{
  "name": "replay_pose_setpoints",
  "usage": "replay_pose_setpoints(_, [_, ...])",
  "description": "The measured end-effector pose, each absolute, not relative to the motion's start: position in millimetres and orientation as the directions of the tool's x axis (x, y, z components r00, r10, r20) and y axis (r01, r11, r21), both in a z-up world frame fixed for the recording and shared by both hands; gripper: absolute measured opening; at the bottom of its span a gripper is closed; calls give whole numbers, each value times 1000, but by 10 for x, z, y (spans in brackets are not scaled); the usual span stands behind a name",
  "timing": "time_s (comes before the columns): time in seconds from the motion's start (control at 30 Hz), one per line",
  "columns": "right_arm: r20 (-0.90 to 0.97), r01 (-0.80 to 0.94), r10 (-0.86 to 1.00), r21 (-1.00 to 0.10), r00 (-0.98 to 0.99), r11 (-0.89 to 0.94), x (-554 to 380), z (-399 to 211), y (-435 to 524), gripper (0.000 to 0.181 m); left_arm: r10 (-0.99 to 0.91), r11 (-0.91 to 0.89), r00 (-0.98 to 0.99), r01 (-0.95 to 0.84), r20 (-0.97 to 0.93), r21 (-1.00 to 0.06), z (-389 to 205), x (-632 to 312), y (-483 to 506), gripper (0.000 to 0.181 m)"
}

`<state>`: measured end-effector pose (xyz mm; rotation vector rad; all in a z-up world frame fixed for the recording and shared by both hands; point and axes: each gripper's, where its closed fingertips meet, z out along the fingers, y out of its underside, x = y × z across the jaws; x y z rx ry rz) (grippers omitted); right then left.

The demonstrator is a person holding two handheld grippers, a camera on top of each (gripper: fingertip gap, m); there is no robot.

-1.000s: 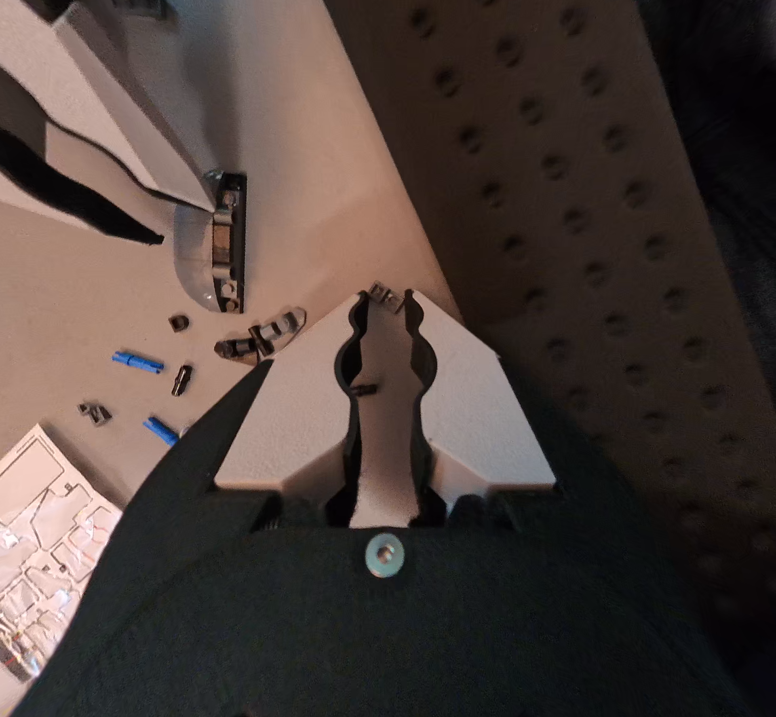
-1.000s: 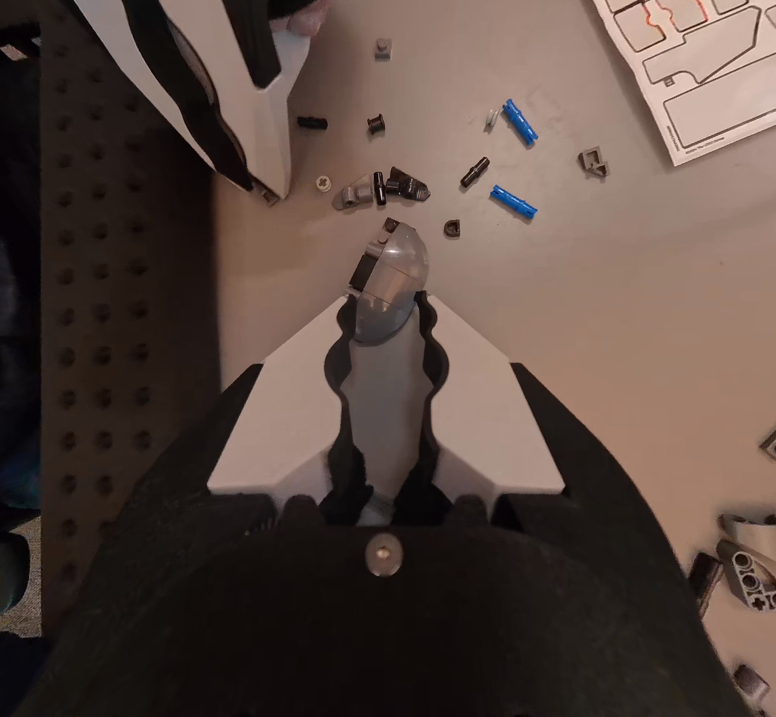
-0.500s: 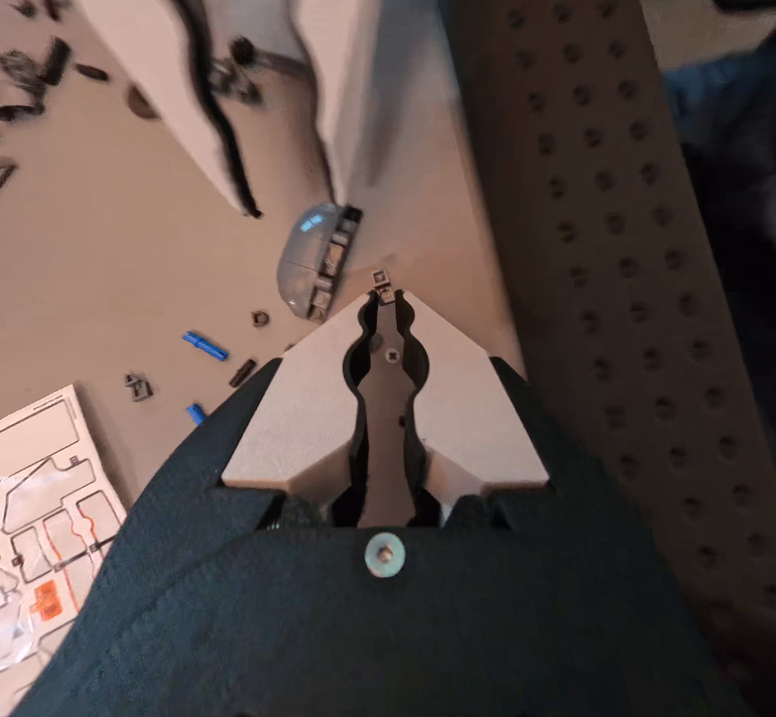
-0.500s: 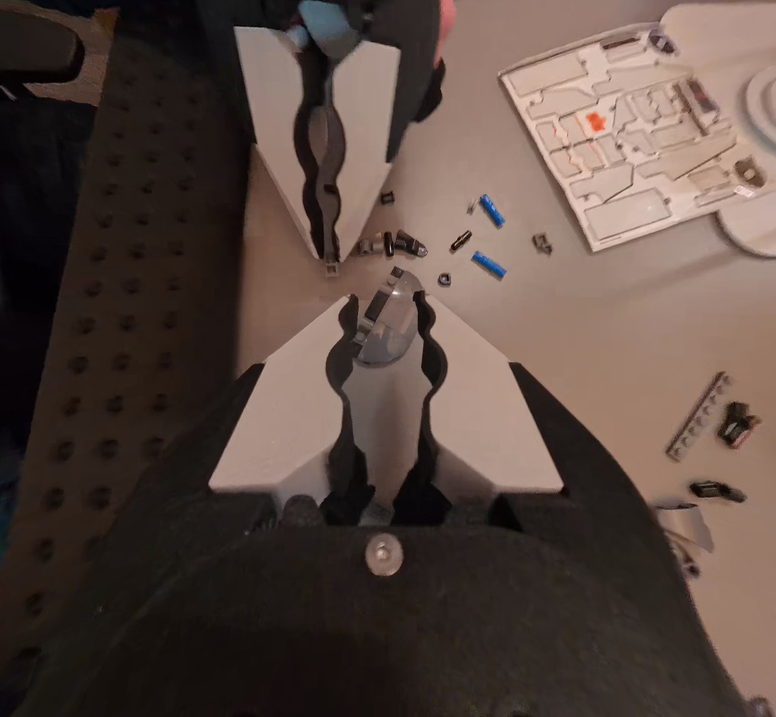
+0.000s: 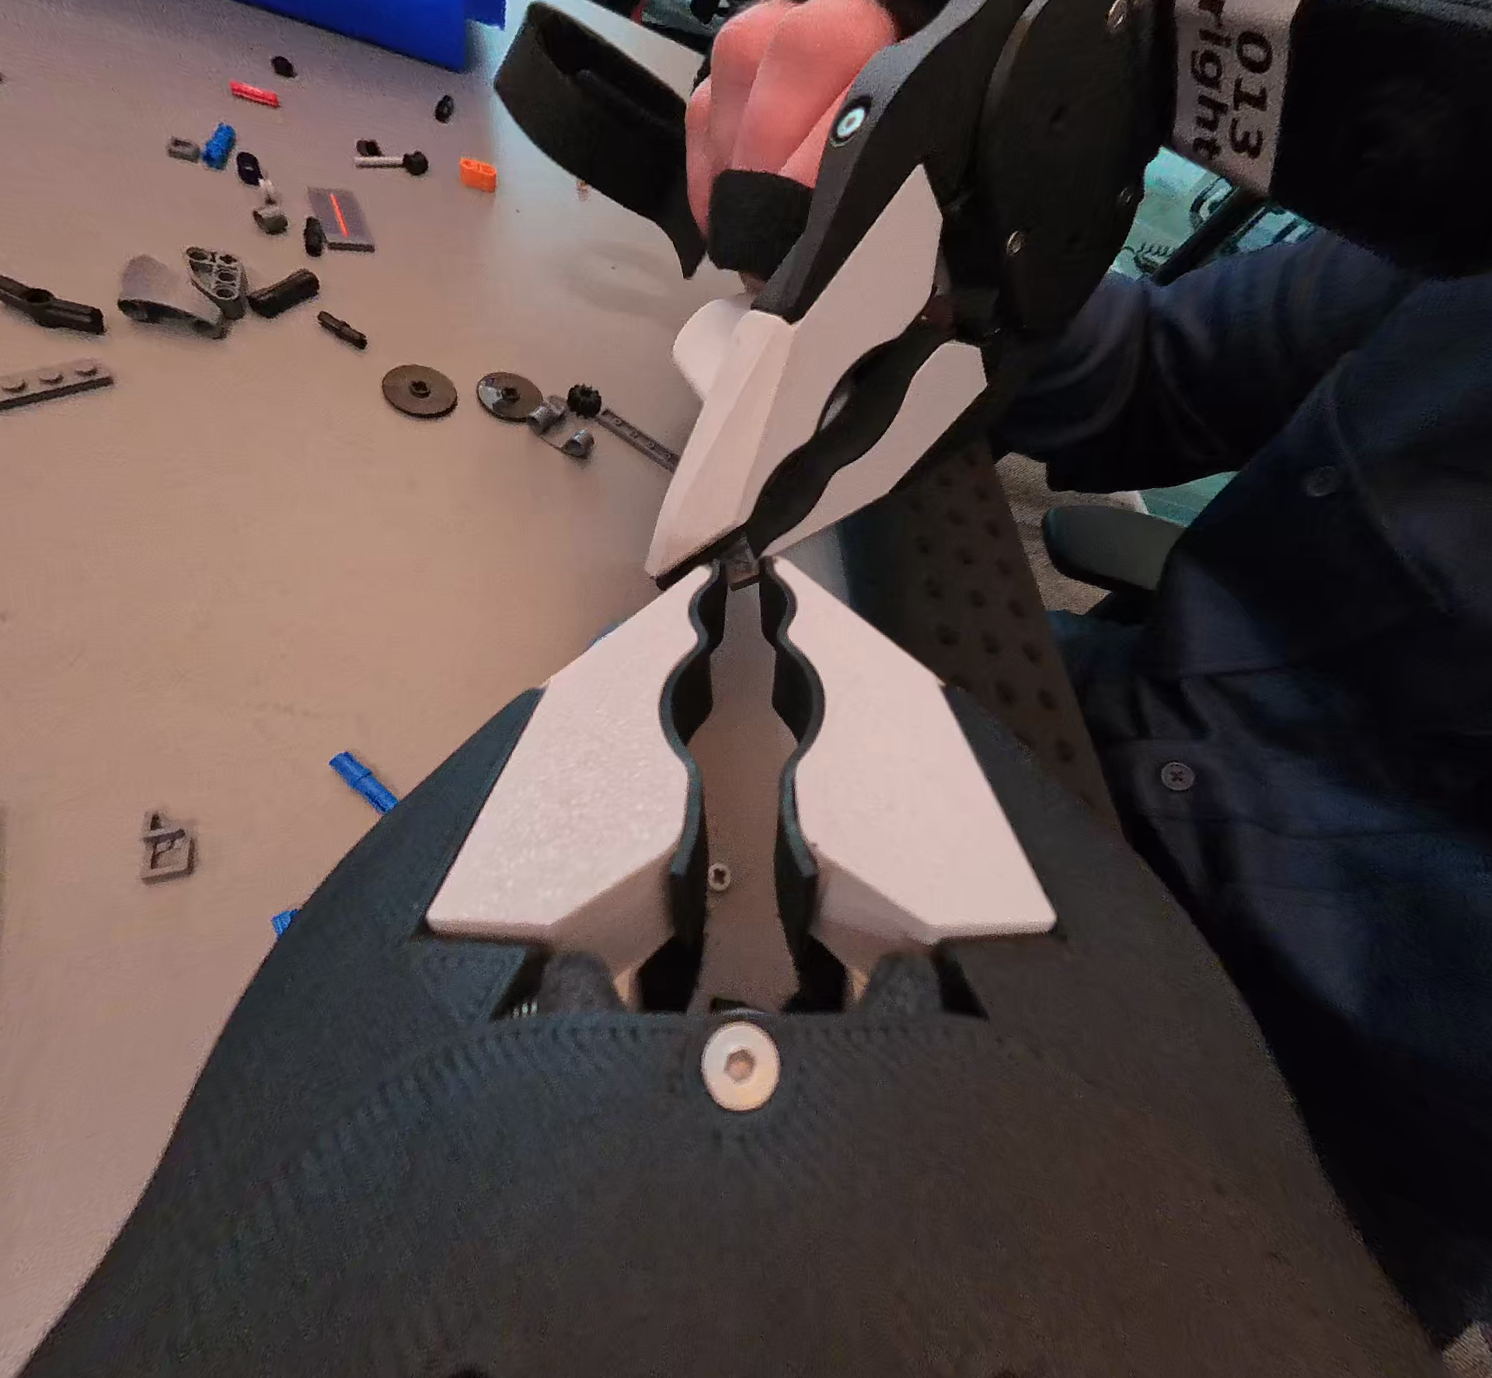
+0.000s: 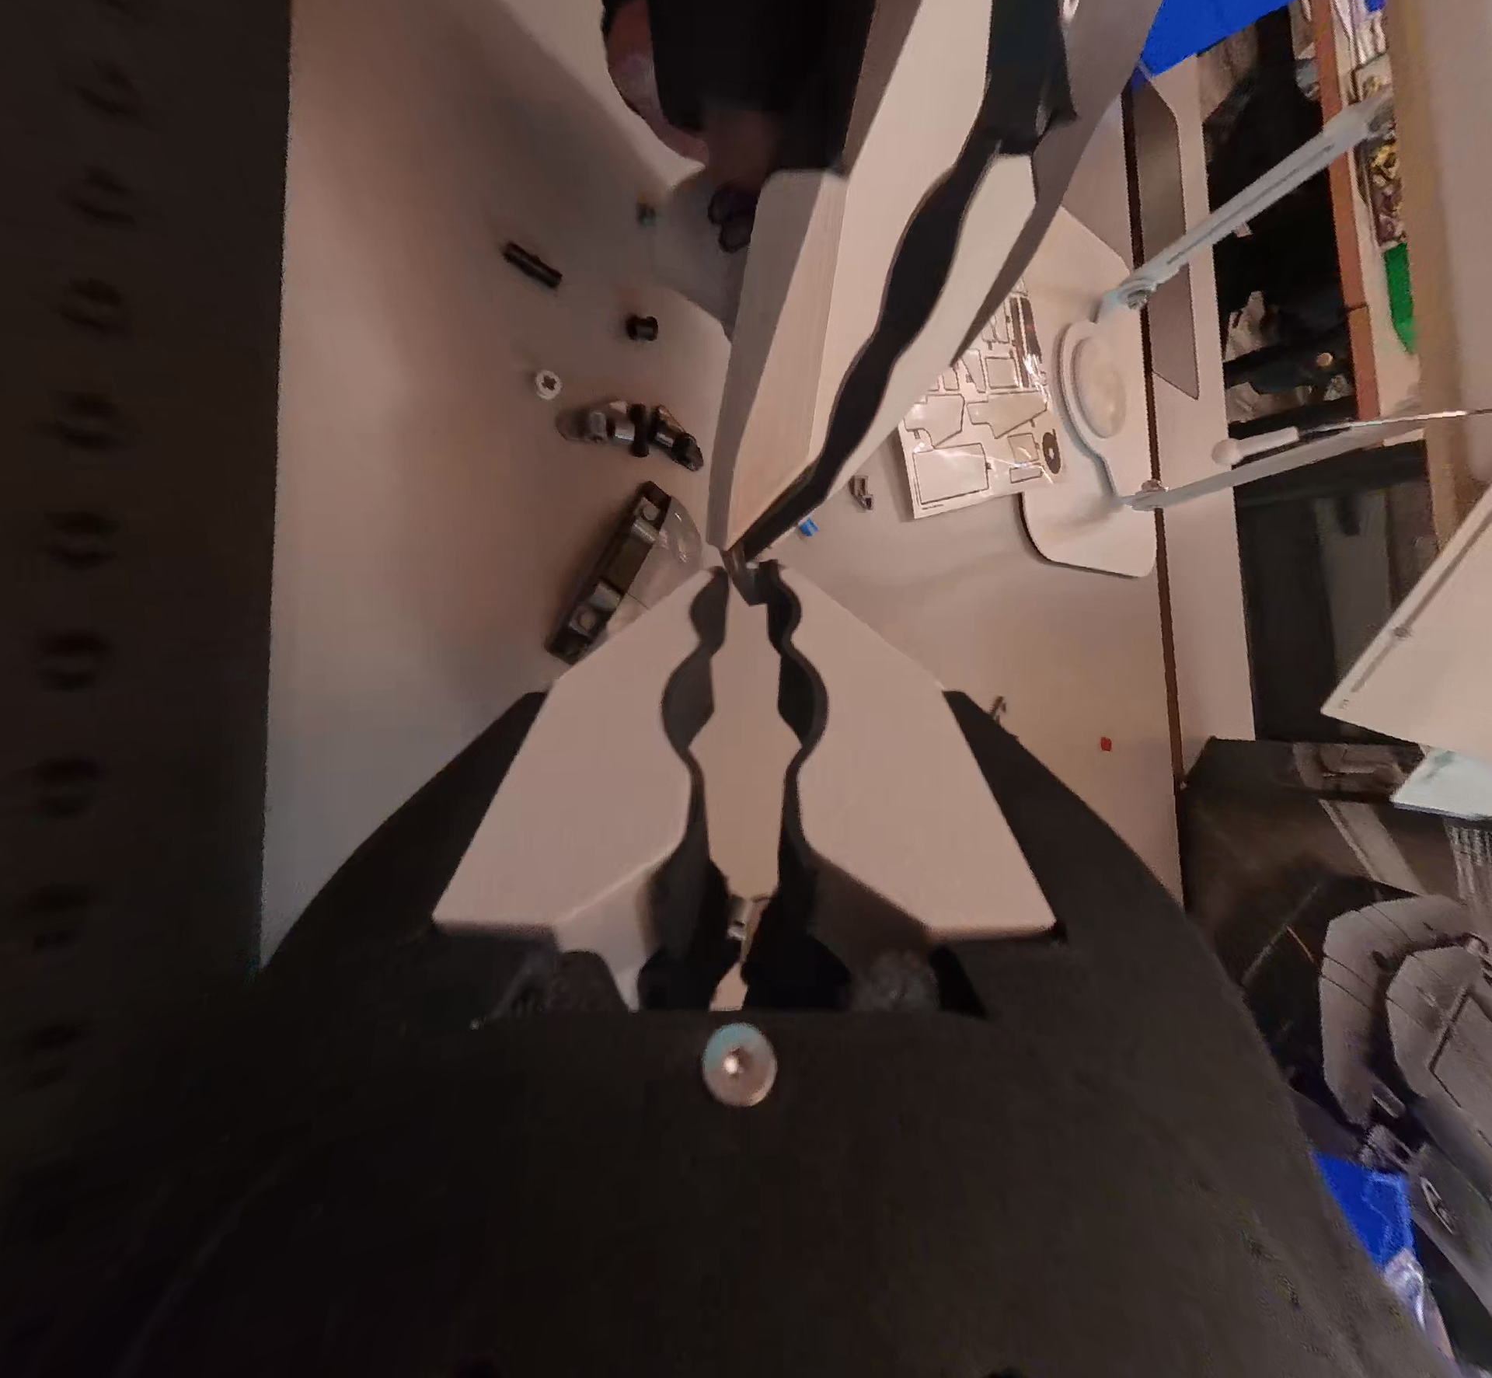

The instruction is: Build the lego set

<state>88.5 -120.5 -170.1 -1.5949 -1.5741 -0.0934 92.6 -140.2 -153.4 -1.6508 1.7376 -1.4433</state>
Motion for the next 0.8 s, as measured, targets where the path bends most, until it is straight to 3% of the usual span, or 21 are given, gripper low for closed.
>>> replay_pose_setpoints(0.13, [548, 805, 806, -570, 221, 167, 873, -1663, -1236, 3, -869, -212, -290, -514, 401, -831, -1473, 925, -1421, 6])
replay_pose_setpoints(0.23, [406, 735, 874, -672, 266, 89, 870, -1654, -1276, 2, -905, -144, -287, -489, 314, -860, -1442, 928, -1388, 9])
replay_pose_setpoints(0.33, [156, 634, 940, -770, 304, -77, 888, -1679, -1316, 1, -971, 126, -238, -502, -3, -856, -1535, 929, -1274, 15])
replay_pose_setpoints(0.43, [-30, 552, 953, -810, 301, -200, 906, -1663, -1355, 1, -928, 369, -258, -524, -270, -768, -1627, 931, -1276, 10])
replay_pose_setpoints(0.53, [-61, 565, 949, -791, 308, -234, 940, -1734, -1348, 2, -920, 389, -265, -504, -290, -771, -1598, 975, -1336, 0])
replay_pose_setpoints(0.8, [-29, 580, 950, -786, 310, -214, 934, -1751, -1333, 2, -944, 309, -270, -511, -192, -802, -1604, 988, -1374, 7])
